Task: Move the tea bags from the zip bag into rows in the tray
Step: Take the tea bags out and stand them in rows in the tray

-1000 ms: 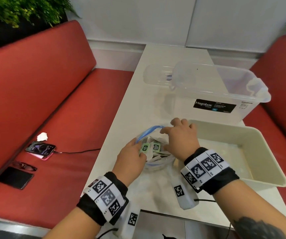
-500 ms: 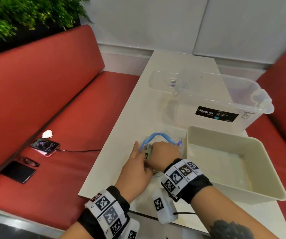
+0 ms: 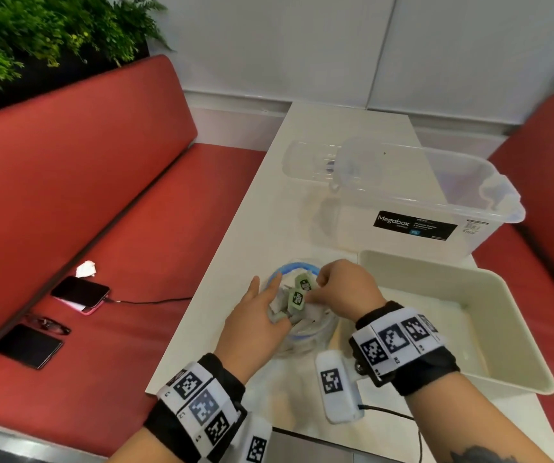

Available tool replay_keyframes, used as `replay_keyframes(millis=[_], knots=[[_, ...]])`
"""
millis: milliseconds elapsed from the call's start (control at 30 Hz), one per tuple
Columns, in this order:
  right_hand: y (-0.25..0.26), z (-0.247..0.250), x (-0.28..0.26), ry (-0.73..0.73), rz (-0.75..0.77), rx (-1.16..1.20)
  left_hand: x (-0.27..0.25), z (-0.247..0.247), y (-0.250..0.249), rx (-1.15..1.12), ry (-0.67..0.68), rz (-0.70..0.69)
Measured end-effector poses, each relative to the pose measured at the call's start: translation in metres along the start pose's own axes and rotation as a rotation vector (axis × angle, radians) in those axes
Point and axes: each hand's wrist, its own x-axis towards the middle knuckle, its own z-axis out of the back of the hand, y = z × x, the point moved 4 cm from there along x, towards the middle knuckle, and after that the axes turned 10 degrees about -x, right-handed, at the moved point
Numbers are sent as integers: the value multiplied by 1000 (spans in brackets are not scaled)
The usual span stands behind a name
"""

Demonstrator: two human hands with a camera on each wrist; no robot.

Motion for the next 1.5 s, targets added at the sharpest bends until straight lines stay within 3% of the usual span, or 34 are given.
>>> replay_keyframes(millis=[167, 300, 400, 500, 633, 767, 900, 1033, 1200, 1333, 1433, 1500], knots=[[-17, -6, 5, -21, -28, 410, 8, 15, -1, 58, -118, -54], [-19, -7, 4, -61, -31, 595, 12, 26, -6, 20, -237, -43], [-11, 1, -1, -73, 25, 801, 13, 33, -19, -95, -309, -159], [-2, 11, -7, -60, 95, 982, 16, 32, -31, -382, -222, -177], [4, 18, -12, -15, 130, 1077, 22, 21, -40, -849, 14, -47], [-3, 25, -14, 21, 128, 1129, 27, 13, -48, -1003, 103, -21], [-19, 31, -15, 14, 111, 1196, 32, 3, -53, -1077, 104, -4], [-41, 45, -16, -88, 63, 1135, 35, -9, -56, -1048, 108, 14], [-71, 80, -17, -236, 111, 544, 38, -21, -61, -1033, 109, -18], [-85, 106, -20, -222, 132, 335, 37, -32, -83, -957, 189, -99], [-100, 116, -18, -168, 73, 443, 32, -45, -102, -793, 252, -226], [-107, 117, -19, -58, 39, 594, 28, -55, -110, -549, 261, -364]])
